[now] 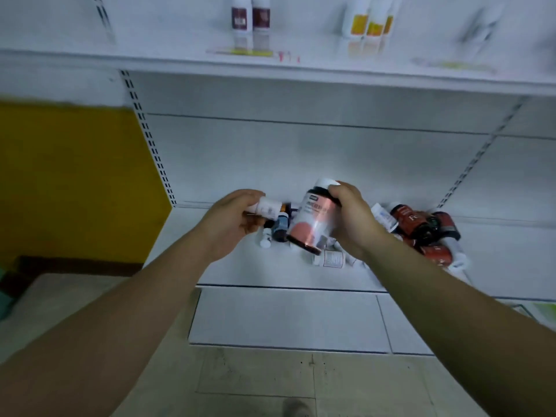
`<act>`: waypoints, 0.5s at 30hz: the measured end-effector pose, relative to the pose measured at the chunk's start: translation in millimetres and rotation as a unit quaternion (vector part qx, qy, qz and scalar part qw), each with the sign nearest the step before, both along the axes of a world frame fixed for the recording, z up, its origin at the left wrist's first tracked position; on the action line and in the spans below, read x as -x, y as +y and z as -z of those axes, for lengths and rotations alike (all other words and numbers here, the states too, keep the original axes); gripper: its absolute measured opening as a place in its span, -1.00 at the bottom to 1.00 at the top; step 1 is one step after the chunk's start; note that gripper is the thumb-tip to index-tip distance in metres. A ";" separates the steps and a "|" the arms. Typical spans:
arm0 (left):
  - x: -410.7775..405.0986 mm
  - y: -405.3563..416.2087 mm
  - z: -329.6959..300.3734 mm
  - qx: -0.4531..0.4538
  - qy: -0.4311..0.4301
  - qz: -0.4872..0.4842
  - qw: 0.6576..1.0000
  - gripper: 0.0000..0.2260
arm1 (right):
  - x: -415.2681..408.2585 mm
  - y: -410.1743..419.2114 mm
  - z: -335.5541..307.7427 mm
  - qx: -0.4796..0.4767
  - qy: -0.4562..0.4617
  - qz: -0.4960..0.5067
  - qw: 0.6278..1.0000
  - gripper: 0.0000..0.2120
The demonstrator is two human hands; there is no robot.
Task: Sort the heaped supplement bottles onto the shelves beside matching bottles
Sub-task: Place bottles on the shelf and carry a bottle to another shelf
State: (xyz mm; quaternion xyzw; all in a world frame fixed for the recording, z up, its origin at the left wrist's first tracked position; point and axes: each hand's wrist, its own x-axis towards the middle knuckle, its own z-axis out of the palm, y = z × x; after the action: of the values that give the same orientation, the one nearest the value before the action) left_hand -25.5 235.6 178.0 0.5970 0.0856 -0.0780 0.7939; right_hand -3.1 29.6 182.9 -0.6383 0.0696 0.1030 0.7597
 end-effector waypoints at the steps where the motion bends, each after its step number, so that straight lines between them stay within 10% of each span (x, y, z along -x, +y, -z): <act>1: 13.2 -0.3 -15.6 0.020 -0.003 0.013 1.000 -0.81 | 15.8 1.0 -11.0 -0.032 0.007 0.002 0.999 -0.74; 6: 65.9 -13.7 -86.8 0.102 -0.015 0.079 0.991 -0.72 | 92.9 -6.4 -72.7 -0.140 0.048 0.003 0.989 -0.66; 15: 99.2 -65.7 -159.5 0.147 -0.058 0.176 0.972 -0.74 | 126.7 -63.8 -148.9 -0.062 -0.076 0.060 0.993 -0.60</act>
State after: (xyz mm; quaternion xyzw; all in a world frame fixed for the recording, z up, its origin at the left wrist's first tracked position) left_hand -124.7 169.9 337.5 0.4830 -0.0794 -0.1936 0.8502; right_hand -129.8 -34.3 331.8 -0.5910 0.0432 0.0130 0.8054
